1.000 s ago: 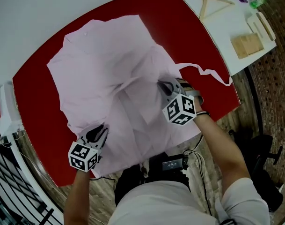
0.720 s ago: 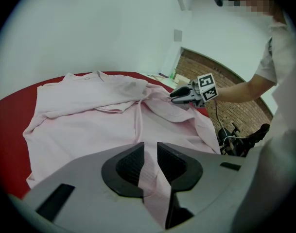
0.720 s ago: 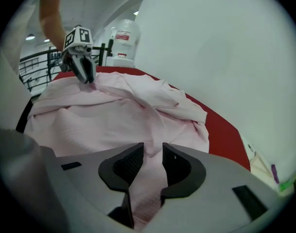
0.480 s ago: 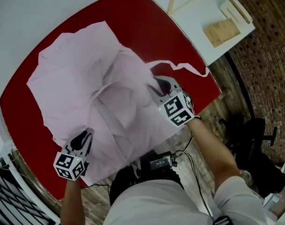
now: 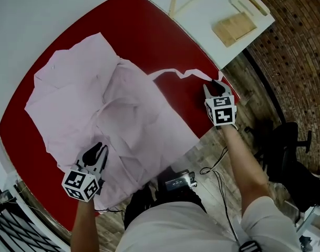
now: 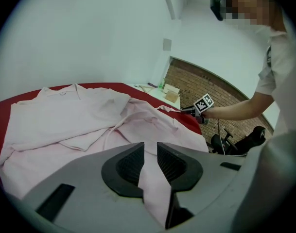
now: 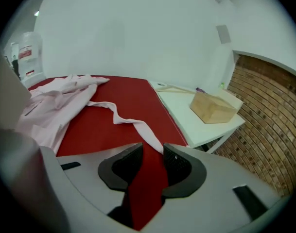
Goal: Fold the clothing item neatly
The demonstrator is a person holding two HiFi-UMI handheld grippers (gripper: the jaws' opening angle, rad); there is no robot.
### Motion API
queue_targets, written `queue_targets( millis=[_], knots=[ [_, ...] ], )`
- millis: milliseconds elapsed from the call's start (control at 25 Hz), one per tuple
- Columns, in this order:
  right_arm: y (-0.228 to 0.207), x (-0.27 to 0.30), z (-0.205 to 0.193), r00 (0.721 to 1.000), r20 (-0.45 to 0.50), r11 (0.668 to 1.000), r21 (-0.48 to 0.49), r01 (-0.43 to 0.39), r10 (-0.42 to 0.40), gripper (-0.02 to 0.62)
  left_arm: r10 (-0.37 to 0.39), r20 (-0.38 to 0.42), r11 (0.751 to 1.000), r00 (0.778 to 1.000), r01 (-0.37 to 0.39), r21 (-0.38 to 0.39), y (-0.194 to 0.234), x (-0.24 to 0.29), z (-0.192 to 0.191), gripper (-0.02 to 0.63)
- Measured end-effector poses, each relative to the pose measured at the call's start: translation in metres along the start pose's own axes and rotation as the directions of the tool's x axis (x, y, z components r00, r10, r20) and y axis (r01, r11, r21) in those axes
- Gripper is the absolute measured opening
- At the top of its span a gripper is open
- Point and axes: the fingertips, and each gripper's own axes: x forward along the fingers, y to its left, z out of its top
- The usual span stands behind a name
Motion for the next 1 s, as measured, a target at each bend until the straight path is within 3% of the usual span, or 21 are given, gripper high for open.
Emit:
queue_targets(
  millis=[160,360,600,640,720,1000],
  knots=[
    [-0.033,-0.001,0.000,0.996,0.015,0.995,0.044,0.084,-0.085,0.123,-0.026,0.006,0.999,1.000,0.026,0.020,-0.009,0.015,0.015,0.080],
    [-0.051,0.012,-0.004,0.996,-0.010,0.992,0.095,0.087,-0.087,0.164,-0.047,0.003,0.998,0.999,0.047,0.036,-0.020,0.027,0.025,0.080],
    [-0.064,0.025,-0.022,0.991,-0.102,0.943,0.313,0.112,-0.084,0.163,-0.042,-0.002,0.999,0.999,0.042,0.032,-0.025,0.028,0.026,0.080],
    [-0.065,0.024,-0.022,0.991,-0.111,0.935,0.335,0.114,-0.081,0.157,-0.041,-0.002,0.999,0.999,0.041,0.029,-0.026,0.027,0.025,0.080],
    [-0.067,0.019,-0.020,0.989,-0.120,0.927,0.355,0.120,-0.082,0.025,-0.042,0.003,0.999,0.999,0.042,0.023,-0.027,0.024,0.024,0.080],
    [-0.045,-0.012,0.039,0.992,0.022,0.947,0.303,0.108,-0.120,0.023,-0.047,0.029,0.999,0.998,0.047,0.001,-0.014,0.010,0.020,0.080]
  ],
)
